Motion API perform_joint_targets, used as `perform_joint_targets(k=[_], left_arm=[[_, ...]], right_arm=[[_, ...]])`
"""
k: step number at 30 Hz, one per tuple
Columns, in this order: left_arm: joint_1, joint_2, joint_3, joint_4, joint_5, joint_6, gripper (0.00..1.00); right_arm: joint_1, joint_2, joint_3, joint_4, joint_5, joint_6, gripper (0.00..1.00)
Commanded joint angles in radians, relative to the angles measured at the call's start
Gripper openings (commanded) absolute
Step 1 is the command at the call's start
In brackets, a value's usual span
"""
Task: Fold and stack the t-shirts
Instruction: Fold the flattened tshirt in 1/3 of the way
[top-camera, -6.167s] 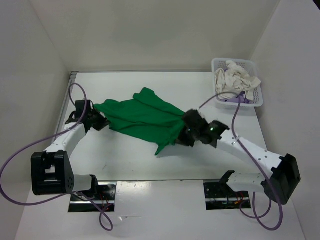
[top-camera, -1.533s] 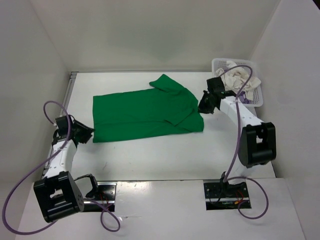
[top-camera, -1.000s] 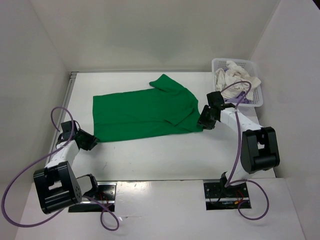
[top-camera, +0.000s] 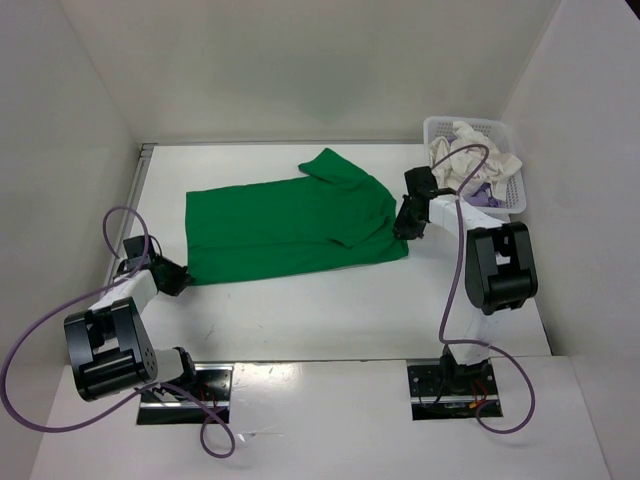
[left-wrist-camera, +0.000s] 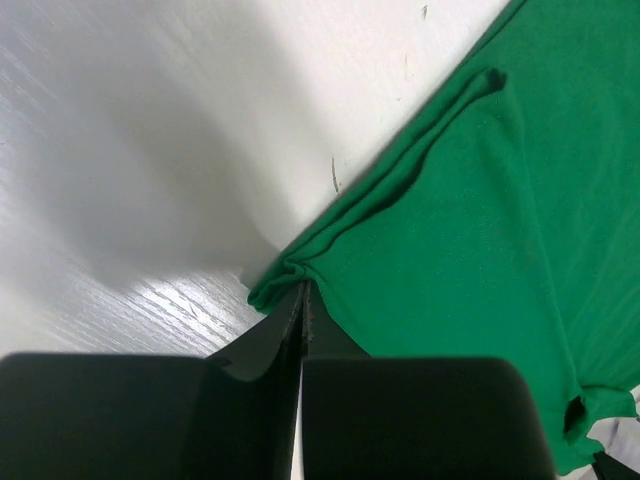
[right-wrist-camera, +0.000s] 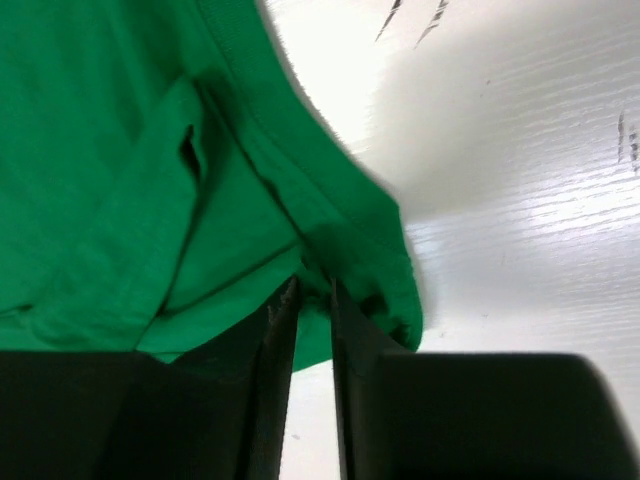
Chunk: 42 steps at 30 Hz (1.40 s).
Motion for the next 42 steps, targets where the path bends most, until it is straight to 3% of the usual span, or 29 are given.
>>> perform_joint_targets(k=[1, 9, 16, 25, 29, 30, 33, 42], left_arm=[[0.006, 0.007, 0.027, 0.031, -0.020, 0.005, 0.00], [0.006, 0.007, 0.047, 0.022, -0.029, 0.005, 0.00], [0.006, 0.007, 0.056, 0.012, -0.020, 0.005, 0.00], [0.006, 0.043, 0.047, 0.021, 0.012, 0.016, 0.00], [0.006, 0.062, 0.047, 0.030, 0.012, 0.007, 0.00], [0.006, 0.073, 0.056, 0.030, 0.012, 0.007, 0.00], [0.006, 0.092, 0.083, 0.030, 0.012, 0.007, 0.00], [0.006, 0.051, 0.084, -0.044, -0.006, 0.028, 0.00]], right_arm=[[-0.007, -0.003, 0.030, 0.011, 0.056, -0.014, 0.27], [-0.007, -0.164, -0.051, -0.045, 0.047, 0.006, 0.44], [-0.007, -0.247, -0.203, -0.036, 0.029, 0.073, 0.41], [-0.025, -0.072, -0.135, 0.051, 0.039, 0.118, 0.44], [-0.025, -0.026, -0.135, 0.082, 0.064, 0.151, 0.31], [-0.025, -0.026, -0.146, 0.082, 0.081, 0.170, 0.22], [-0.036, -0.075, -0.200, 0.097, 0.102, 0.204, 0.08], [-0.064, -0.293, -0.375, -0.062, 0.075, 0.257, 0.02]])
